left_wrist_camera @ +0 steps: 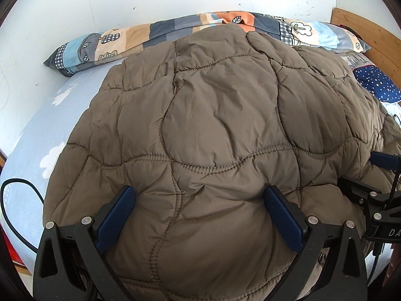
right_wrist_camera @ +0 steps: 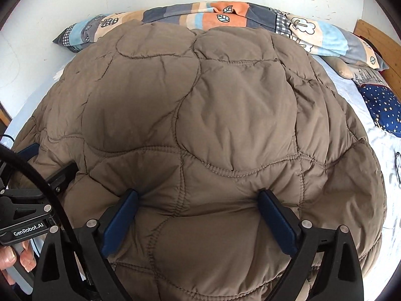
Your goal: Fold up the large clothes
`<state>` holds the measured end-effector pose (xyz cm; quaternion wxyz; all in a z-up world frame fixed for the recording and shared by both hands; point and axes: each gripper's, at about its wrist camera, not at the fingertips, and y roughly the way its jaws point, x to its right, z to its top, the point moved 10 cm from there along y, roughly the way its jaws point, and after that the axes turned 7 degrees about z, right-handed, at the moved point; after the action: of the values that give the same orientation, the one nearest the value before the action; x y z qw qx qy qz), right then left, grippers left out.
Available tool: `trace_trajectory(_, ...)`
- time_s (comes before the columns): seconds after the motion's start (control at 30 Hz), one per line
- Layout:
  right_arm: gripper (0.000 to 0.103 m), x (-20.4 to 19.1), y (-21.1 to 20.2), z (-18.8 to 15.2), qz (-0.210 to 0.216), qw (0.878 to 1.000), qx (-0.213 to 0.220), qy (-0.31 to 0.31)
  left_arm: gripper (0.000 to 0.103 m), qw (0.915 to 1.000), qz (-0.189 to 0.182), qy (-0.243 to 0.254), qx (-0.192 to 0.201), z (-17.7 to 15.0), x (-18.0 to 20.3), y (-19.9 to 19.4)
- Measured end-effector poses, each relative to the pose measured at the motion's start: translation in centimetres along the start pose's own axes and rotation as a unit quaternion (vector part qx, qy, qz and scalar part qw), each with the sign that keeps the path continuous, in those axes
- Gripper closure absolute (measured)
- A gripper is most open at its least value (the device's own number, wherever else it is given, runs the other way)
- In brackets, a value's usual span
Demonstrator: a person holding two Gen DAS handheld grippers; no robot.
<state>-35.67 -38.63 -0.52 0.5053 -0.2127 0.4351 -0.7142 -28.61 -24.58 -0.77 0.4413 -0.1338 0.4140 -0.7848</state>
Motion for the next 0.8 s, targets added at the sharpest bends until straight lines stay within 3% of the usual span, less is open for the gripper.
trace_trajectory(0.33,0.007,-0.4,-1.9,0.5,0.020,1.000,0.016,0.009,0.000,0.9995,-0.025,-0.015,0.012,1.5,-0.9,-2.1)
trace_trajectory(0.43,0.009,0.5,-4.8,2.7,0.045,0.996,0.075,0.032,0.000,0.9985,-0.027,-0.024,0.042,4.0,-1.8,-3.3)
trace_trajectory(0.53,0.009,3.0,-6.6,5.1,0.034,0.991,0.119,0.058,0.000,0.9985,-0.025,-0.022,0.044,7.1,-2.7,-2.9)
trace_trajectory(0.67,0.009,7.1,-6.8,7.9,0.015,0.985,0.137,0.105,0.000,0.9998,0.012,-0.013,-0.006,9.5,-4.2,1.0)
trace_trajectory(0.73,0.009,8.7,-5.4,9.0,0.009,0.985,0.119,0.126,0.000,0.9986,0.024,0.000,-0.048,9.5,-4.7,3.6)
trace_trajectory(0.8,0.009,9.9,-2.7,8.7,0.001,0.988,0.066,0.141,0.000,0.9971,0.010,-0.006,-0.075,9.2,-4.8,5.0)
